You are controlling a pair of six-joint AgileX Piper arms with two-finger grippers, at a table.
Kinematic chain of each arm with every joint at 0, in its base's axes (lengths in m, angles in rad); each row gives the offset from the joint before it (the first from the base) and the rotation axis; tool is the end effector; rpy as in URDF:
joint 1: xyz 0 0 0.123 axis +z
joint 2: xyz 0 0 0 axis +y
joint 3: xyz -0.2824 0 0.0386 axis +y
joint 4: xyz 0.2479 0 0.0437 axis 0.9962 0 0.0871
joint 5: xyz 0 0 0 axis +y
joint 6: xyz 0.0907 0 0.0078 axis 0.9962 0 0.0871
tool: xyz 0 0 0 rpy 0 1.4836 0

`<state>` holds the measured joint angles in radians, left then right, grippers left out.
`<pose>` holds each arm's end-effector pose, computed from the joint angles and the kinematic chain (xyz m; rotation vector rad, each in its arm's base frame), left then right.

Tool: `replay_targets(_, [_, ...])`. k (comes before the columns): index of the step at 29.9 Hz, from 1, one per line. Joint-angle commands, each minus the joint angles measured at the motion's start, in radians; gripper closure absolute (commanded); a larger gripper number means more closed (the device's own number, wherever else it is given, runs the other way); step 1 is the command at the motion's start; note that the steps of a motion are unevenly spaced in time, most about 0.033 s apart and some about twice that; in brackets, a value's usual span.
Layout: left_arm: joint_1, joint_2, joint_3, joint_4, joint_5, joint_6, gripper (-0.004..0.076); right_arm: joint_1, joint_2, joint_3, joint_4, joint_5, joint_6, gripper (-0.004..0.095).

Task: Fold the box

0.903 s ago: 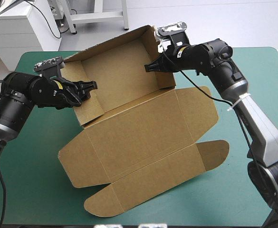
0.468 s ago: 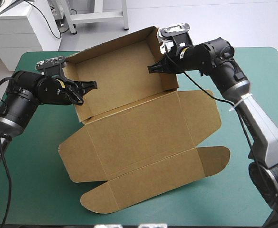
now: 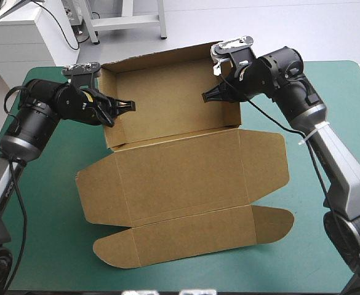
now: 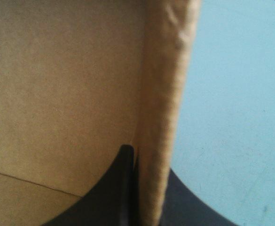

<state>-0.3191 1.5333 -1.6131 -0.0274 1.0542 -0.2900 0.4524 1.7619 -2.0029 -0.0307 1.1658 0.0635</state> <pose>0.3117 -0.1053 0.3993 0.0298 2.4812 -0.2986 0.3453 0.1650 0.4268 -0.4686 2.3715 0.1984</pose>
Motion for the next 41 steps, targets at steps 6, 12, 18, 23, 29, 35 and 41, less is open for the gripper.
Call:
replay_targets(6, [-0.001,0.076,-0.138,0.000,-0.049,0.040,0.0731,0.004,-0.030,-0.015,-0.033,0.079,-0.002,0.0910])
replay_targets(12, [-0.001,0.163,-0.139,-0.033,-0.035,0.086,0.0731,0.004,0.033,0.033,-0.024,0.079,0.057,0.0910])
replay_targets(18, [-0.001,0.252,-0.139,-0.035,0.000,0.110,0.0731,0.004,0.068,0.136,-0.011,0.079,0.088,0.0910])
replay_targets(23, [-0.004,0.296,-0.139,-0.048,0.013,0.149,0.0731,0.004,0.092,0.194,-0.011,0.075,0.115,0.0910])
replay_targets(29, [-0.027,0.335,-0.139,-0.045,0.020,0.156,0.0731,0.004,0.124,0.194,-0.007,0.041,0.149,0.0910])
replay_targets(35, [-0.031,0.389,-0.139,-0.047,0.085,0.177,0.0731,0.004,0.172,0.194,-0.007,0.077,0.167,0.0910])
replay_targets(41, [-0.031,0.408,-0.139,-0.040,0.099,0.243,0.0731,0.004,0.179,0.194,0.002,0.059,0.167,0.0901])
